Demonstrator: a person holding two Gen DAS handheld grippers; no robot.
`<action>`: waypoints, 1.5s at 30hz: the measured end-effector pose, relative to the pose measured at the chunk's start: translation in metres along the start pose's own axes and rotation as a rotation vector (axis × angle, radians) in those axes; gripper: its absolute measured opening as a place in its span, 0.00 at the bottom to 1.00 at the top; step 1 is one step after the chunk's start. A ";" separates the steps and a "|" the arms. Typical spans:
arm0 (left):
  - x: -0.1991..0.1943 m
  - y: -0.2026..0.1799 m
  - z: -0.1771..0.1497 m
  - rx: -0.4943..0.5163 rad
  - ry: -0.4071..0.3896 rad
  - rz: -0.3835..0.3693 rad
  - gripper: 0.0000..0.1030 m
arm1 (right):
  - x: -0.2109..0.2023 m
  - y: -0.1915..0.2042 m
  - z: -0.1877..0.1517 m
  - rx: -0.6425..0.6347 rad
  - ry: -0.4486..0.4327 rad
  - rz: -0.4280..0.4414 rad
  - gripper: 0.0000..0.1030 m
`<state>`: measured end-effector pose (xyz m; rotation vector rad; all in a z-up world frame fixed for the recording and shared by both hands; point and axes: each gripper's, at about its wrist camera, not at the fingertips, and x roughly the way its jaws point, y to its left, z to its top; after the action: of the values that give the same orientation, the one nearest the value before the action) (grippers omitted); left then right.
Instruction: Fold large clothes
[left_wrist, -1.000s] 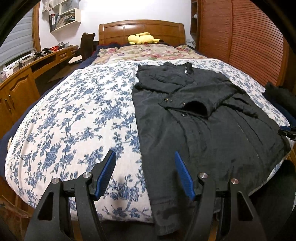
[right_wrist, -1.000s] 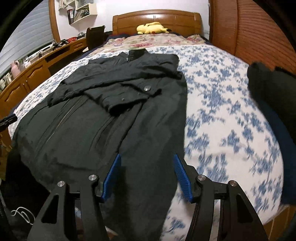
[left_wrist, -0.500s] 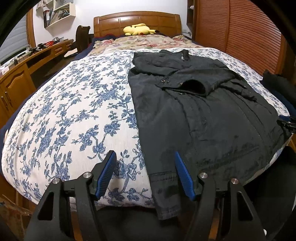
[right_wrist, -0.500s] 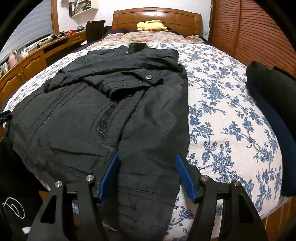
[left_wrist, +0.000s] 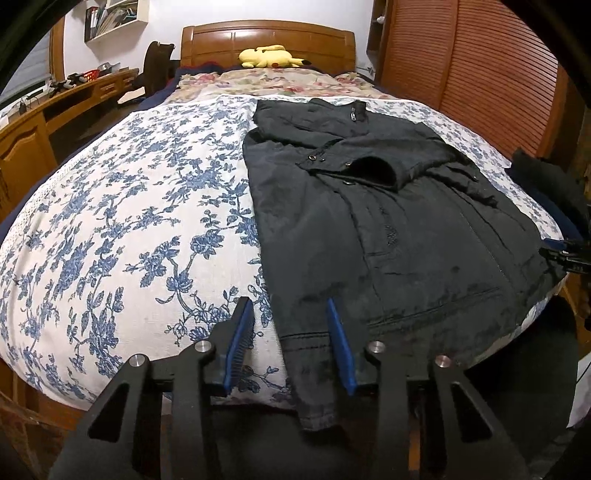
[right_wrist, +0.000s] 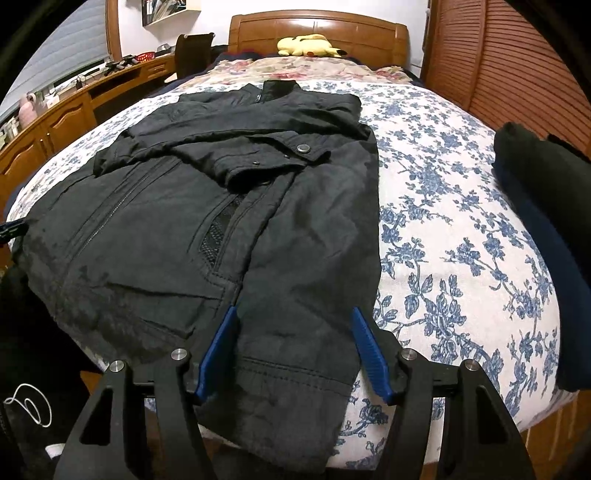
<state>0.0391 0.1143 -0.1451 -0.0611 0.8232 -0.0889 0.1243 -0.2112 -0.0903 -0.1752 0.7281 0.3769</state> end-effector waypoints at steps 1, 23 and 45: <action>0.000 -0.001 -0.001 0.000 0.002 -0.006 0.41 | 0.000 0.000 0.000 0.000 0.001 0.002 0.64; -0.004 -0.009 -0.004 0.021 0.017 -0.020 0.27 | -0.005 -0.021 -0.001 0.062 0.022 -0.008 0.58; -0.108 -0.048 0.075 0.164 -0.227 0.019 0.06 | -0.088 0.003 0.059 -0.012 -0.247 0.195 0.10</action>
<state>0.0186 0.0793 -0.0106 0.0901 0.5878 -0.1284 0.0993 -0.2160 0.0122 -0.0671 0.4996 0.5781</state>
